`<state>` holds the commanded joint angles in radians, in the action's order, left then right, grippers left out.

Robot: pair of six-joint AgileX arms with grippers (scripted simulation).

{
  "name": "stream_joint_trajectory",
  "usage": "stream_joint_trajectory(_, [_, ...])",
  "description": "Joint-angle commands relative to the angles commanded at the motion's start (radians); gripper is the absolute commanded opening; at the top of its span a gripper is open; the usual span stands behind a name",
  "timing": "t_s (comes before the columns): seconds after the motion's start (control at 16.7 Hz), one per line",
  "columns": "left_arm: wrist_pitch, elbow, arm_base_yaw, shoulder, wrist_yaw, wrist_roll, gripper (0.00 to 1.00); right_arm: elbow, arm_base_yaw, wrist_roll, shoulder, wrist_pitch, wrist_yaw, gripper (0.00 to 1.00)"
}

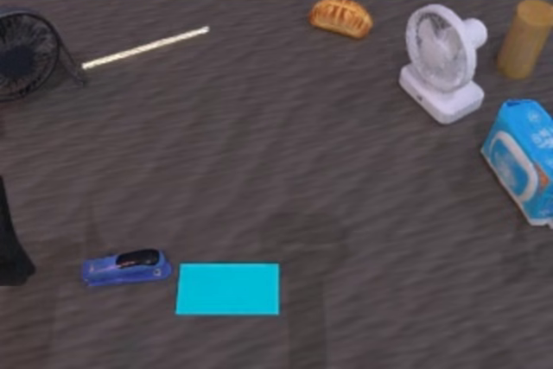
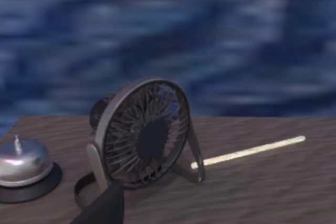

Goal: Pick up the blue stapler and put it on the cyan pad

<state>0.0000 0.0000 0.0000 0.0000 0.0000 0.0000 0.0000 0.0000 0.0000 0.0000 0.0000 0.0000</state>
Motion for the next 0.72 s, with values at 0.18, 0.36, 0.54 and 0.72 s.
stream_joint_trajectory(0.18, [-0.008,0.01,-0.003,0.011,0.0,0.009,1.0,0.0,0.0,0.0,0.0,0.0,0.0,1.0])
stream_joint_trajectory(0.36, [-0.078,0.093,-0.029,0.106,0.002,0.082,1.0,0.0,0.0,0.0,0.0,0.0,0.0,1.0])
stream_joint_trajectory(0.54, [-0.203,0.235,-0.07,0.296,0.001,0.21,1.0,0.0,0.0,0.0,0.0,0.0,0.0,1.0])
stream_joint_trajectory(0.72, [-0.363,0.408,-0.121,0.562,-0.001,0.371,1.0,0.0,0.0,0.0,0.0,0.0,0.0,1.0])
